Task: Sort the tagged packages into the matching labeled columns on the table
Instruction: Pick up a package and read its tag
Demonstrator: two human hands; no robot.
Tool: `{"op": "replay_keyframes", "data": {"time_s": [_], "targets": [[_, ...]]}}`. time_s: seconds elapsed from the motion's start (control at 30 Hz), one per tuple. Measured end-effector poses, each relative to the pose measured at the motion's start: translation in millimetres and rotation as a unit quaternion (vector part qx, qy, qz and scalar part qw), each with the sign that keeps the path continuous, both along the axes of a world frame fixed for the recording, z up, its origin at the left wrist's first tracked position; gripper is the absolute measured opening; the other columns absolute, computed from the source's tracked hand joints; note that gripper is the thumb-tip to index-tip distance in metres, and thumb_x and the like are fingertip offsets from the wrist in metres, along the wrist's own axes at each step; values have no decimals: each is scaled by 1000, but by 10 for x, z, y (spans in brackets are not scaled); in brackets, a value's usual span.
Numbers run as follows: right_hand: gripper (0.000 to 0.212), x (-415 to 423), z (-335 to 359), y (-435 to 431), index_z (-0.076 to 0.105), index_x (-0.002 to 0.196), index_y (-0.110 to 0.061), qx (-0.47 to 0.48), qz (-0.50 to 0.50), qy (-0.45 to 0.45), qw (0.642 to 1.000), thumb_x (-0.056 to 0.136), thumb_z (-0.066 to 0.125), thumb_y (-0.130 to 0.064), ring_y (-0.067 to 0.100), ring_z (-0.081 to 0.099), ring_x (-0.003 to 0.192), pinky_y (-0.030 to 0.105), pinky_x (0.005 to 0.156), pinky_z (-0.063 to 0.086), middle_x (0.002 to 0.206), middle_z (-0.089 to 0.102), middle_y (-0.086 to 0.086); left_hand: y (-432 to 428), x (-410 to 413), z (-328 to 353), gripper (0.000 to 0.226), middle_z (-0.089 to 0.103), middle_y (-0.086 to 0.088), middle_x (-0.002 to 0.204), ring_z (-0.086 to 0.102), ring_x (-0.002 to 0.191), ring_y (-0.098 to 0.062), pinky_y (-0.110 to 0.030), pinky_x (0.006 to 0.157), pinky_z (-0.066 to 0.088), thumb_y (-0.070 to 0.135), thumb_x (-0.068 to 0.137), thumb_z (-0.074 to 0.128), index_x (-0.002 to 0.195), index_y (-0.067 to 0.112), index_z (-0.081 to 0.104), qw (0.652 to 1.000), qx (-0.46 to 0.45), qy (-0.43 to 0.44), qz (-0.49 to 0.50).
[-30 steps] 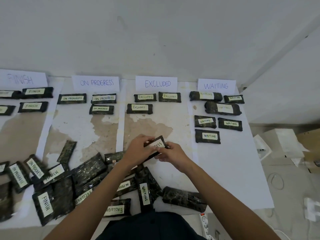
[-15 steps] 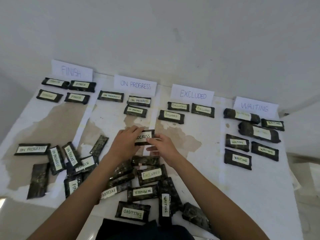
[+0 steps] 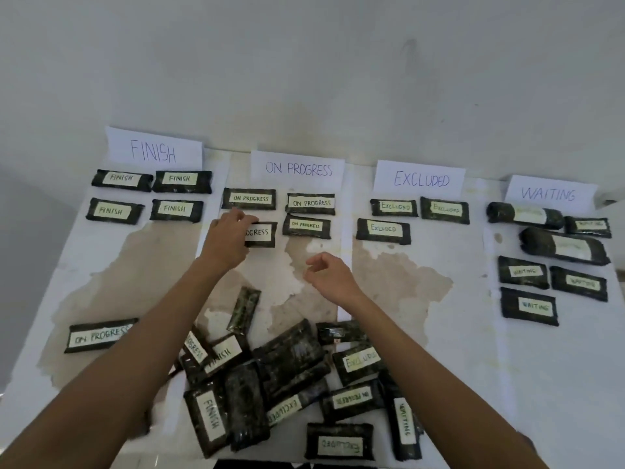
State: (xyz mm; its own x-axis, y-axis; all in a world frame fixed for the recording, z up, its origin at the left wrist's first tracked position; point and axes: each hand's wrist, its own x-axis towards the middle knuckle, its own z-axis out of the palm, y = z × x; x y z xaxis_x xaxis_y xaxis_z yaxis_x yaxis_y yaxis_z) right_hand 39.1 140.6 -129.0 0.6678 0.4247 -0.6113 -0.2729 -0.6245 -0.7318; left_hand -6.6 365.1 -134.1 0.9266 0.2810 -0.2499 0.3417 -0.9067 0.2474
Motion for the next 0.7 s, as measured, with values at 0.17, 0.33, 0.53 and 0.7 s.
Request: {"op": "replay_keyframes", "data": {"time_s": [0.17,0.33,0.53,0.7], "targets": [[22,-35,-178,187,58,109,-15,-15,26,-48,998,88,59,-20,15,56,96,21,77,44,104,59,-1,256,237,-210,63,45,-15,124,45,115,-34,-45,97,35,9,74,70,132,13,47,999,13,5,-45],[22,-143,-274,216,59,110,-13,-9,12,-62,998,88,59,-15,13,55,96,19,81,42,104,58,-2,331,301,-306,66,45,-11,127,40,117,-33,-43,99,32,19,73,74,132,17,46,995,34,28,-88],[26,-249,-234,228,60,113,-13,-21,20,-78,997,87,56,-10,11,55,89,10,70,39,106,59,-1,387,210,-292,71,43,-11,130,36,122,-32,-43,100,30,23,71,76,135,18,44,995,6,33,-98],[25,-311,-85,335,60,109,-14,-49,90,-147,984,85,58,-8,16,56,83,28,78,50,103,58,0,390,79,-140,67,40,-12,132,36,121,-32,-44,101,30,18,75,72,135,15,44,997,-34,-1,-76]]}}
